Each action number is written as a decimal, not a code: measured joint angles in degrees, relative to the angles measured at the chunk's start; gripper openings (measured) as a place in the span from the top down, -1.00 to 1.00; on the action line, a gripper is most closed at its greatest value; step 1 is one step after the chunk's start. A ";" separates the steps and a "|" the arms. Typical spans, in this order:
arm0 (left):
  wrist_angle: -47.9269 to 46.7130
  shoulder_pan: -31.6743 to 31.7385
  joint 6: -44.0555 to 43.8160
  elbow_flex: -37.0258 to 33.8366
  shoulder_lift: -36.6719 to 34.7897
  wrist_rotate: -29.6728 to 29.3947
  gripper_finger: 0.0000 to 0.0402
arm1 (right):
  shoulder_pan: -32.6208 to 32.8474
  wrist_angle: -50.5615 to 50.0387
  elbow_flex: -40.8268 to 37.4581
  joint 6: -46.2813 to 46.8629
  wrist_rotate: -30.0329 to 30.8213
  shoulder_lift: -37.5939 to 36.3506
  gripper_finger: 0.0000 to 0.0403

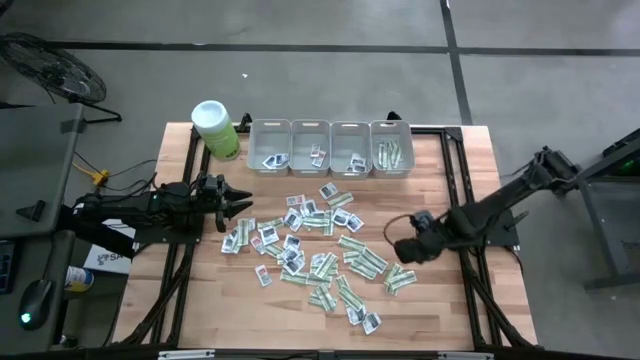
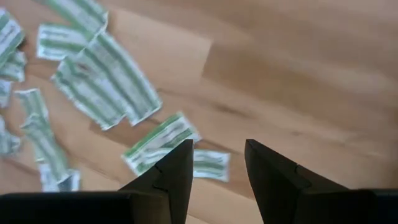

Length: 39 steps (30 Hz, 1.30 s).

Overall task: Pick & Place First Aid Supplies
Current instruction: Put the bandage into the right gray bin

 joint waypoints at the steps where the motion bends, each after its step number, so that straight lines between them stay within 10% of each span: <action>1: 0.00 0.00 -0.01 -0.02 0.00 0.01 0.25 | 1.35 2.58 -1.41 2.02 0.61 0.00 0.31; 9: 0.00 -0.02 -0.01 -0.01 0.00 0.01 0.25 | 6.68 16.88 -10.32 9.98 -1.80 2.10 0.31; 39: 0.00 0.00 -0.01 0.01 0.00 0.01 0.25 | 7.00 22.22 -8.88 9.44 -6.34 13.18 0.31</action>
